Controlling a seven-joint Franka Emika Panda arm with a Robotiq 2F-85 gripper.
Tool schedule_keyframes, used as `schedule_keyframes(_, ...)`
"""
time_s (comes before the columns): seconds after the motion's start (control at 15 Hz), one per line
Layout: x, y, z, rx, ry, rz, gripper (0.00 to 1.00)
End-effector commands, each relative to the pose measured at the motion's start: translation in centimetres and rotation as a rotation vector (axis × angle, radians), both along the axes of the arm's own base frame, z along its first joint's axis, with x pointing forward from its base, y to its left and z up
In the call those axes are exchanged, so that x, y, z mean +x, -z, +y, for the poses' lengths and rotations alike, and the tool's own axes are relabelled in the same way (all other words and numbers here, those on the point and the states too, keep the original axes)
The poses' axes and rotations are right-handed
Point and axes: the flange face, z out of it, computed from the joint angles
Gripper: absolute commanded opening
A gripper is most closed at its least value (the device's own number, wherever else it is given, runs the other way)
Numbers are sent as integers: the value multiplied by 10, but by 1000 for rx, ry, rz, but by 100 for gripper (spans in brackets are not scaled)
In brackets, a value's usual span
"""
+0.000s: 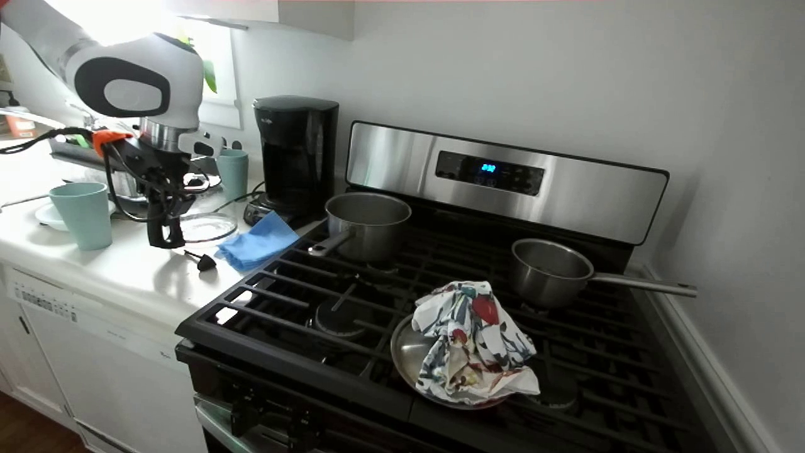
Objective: Put the transparent kettle on the stove
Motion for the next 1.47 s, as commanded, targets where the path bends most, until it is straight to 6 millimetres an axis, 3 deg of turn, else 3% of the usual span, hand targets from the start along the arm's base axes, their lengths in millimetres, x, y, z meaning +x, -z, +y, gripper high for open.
schedule_keyframes(0.0, 7, 1, -5, -6, 25, 34, 0)
schedule_keyframes(0.33, 7, 1, -7, -12, 36, 40, 0)
schedule_keyframes(0.93, -3, -22, -6, -99, 71, -18, 0)
schedule_keyframes(1.4, -9, -32, -3, -77, 233, 0, 0)
